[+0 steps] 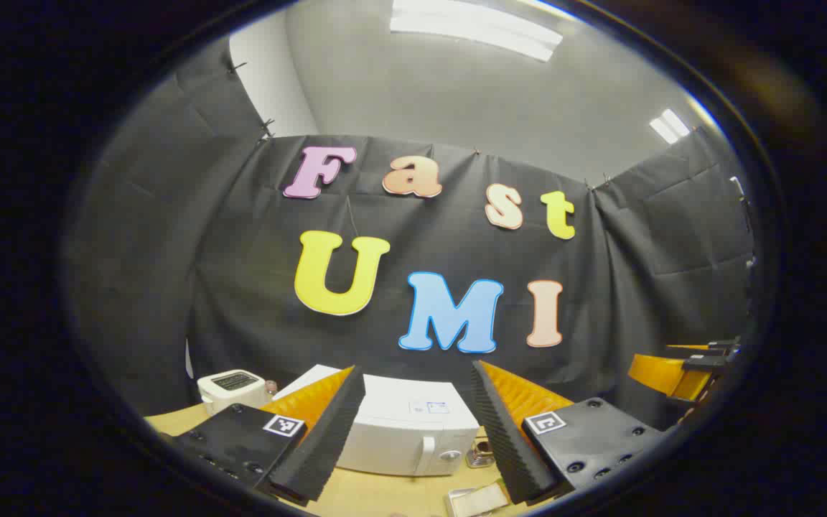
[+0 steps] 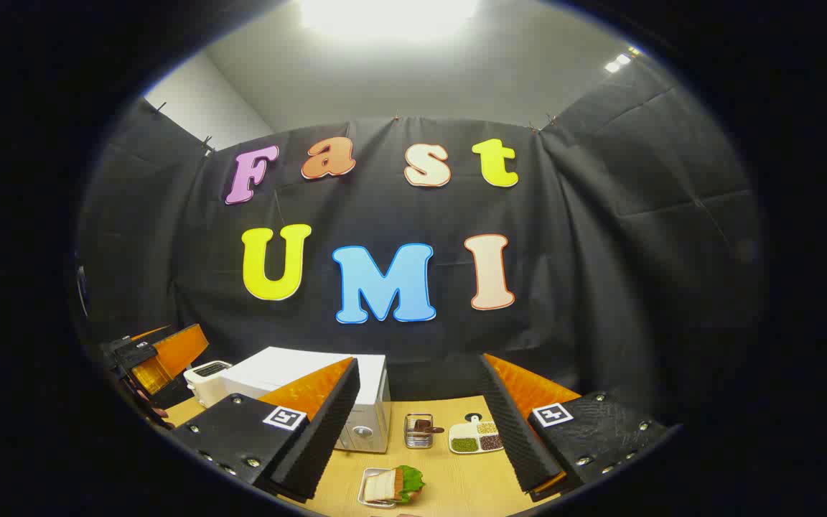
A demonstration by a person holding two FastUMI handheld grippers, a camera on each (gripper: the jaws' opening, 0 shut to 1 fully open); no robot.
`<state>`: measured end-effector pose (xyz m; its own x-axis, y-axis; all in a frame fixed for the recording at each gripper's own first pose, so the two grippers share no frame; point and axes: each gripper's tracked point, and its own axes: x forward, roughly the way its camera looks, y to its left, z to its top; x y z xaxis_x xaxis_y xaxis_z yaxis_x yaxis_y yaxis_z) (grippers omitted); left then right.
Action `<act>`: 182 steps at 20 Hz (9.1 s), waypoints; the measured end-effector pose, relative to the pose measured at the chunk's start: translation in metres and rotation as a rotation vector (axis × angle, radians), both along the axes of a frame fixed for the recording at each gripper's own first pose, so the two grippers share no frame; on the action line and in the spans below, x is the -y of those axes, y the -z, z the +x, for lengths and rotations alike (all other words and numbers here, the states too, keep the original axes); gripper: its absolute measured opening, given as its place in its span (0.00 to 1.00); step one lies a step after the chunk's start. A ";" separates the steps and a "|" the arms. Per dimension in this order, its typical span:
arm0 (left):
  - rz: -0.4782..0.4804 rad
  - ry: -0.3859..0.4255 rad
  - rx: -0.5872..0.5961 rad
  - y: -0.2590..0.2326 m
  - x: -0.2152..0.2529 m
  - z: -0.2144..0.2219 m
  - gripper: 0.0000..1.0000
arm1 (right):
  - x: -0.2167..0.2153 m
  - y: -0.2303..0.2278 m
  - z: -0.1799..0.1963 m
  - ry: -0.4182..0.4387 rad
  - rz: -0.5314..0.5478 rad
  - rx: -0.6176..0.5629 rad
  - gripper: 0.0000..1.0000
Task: Open the microwave oven with the left hand, put the food in, and close the microwave oven.
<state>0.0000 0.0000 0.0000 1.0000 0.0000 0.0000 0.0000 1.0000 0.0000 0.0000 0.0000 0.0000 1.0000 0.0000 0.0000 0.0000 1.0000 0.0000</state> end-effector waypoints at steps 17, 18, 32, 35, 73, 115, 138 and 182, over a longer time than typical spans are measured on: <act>0.014 0.052 -0.105 0.078 0.023 0.042 0.96 | 0.005 0.019 0.028 -0.029 -0.015 -0.006 0.98; 0.017 0.057 -0.131 0.095 0.025 0.048 0.96 | 0.007 0.023 0.031 -0.029 -0.019 -0.015 0.98; 0.034 0.036 -0.448 0.304 0.024 0.150 0.96 | 0.050 0.073 0.060 0.024 -0.028 -0.152 0.99; 0.039 0.035 -0.496 0.332 0.023 0.169 0.96 | 0.060 0.081 0.069 0.045 -0.013 -0.174 0.99; 0.109 0.094 -0.700 0.336 -0.037 0.001 0.06 | 0.005 0.105 0.039 -0.043 0.076 -0.233 0.99; 0.037 -0.307 -0.601 0.214 -0.378 -0.220 0.96 | -0.008 0.358 0.022 -0.195 0.034 -0.890 0.99; 0.081 -0.178 -0.154 0.002 -0.058 -0.062 0.95 | -0.051 0.305 0.031 -0.451 0.665 -0.917 0.20; 0.089 -0.095 -0.203 -0.025 -0.296 -0.053 0.94 | -0.334 0.358 0.298 0.163 1.358 -0.448 0.20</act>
<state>-0.0526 0.2957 0.0246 0.9750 0.1027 -0.1968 -0.0848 0.9916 0.0976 0.2976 0.3339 -0.3579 0.9046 0.1430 -0.4015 0.3675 0.2154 0.9047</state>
